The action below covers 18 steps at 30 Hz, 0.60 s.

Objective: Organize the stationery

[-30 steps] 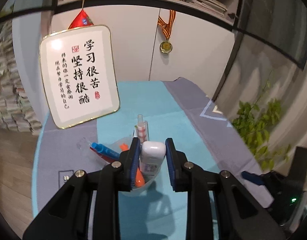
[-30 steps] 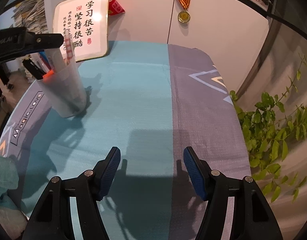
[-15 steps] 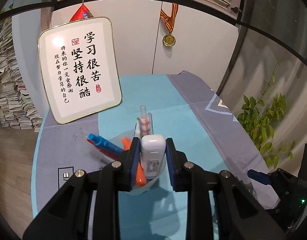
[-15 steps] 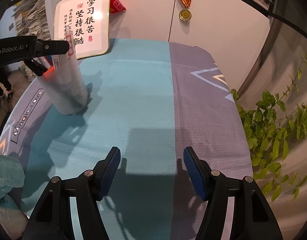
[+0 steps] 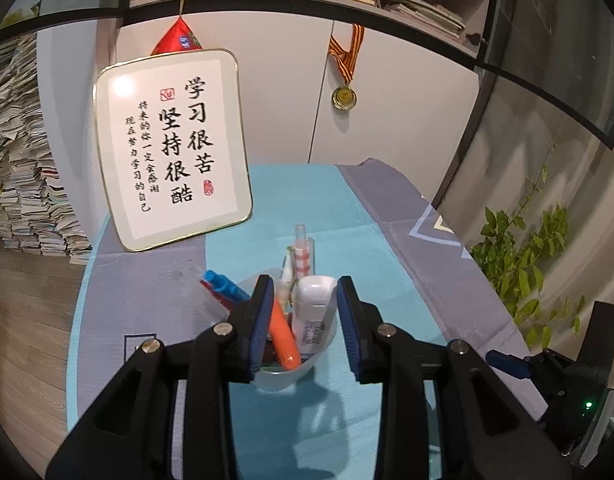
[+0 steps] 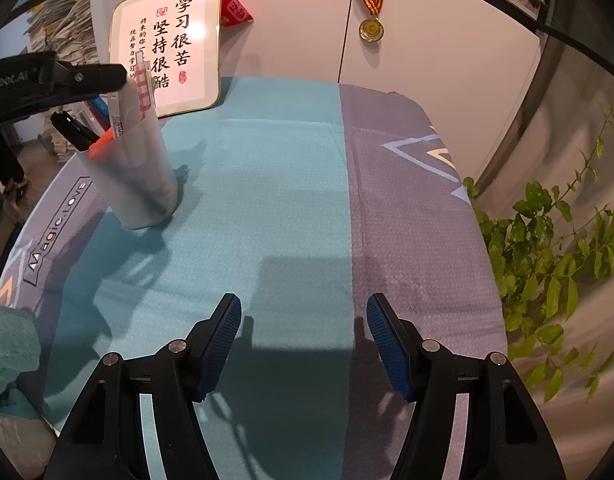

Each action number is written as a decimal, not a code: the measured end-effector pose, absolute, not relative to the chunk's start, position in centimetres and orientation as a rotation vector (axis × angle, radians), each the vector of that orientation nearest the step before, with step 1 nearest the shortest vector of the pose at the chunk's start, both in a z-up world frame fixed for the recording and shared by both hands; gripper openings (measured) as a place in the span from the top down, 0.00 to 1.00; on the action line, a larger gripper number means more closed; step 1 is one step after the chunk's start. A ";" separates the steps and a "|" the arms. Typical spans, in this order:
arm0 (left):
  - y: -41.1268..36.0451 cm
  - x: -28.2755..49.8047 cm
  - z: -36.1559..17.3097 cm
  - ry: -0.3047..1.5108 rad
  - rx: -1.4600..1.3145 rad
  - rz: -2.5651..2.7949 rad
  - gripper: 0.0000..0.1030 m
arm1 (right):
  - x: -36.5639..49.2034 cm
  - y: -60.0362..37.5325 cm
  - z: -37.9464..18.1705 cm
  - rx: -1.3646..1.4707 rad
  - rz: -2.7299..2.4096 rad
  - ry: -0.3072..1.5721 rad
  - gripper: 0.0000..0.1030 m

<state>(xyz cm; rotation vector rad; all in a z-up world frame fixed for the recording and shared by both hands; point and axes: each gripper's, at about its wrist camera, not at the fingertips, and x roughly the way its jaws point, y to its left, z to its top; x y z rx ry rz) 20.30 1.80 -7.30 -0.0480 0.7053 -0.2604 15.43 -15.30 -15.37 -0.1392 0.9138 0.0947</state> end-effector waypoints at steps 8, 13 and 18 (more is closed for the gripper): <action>3.6 18.9 -6.1 0.663 -0.090 -0.254 0.70 | 15.2 -15.0 -15.3 -0.144 0.098 0.911 0.36; 4.8 17.9 -5.5 0.629 -0.105 -0.235 0.70 | 15.2 -14.8 -15.2 -0.146 0.100 0.912 0.36; 5.5 16.7 -5.5 0.617 -0.099 -0.238 0.70 | 15.1 -14.4 -15.0 -0.156 0.108 0.908 0.36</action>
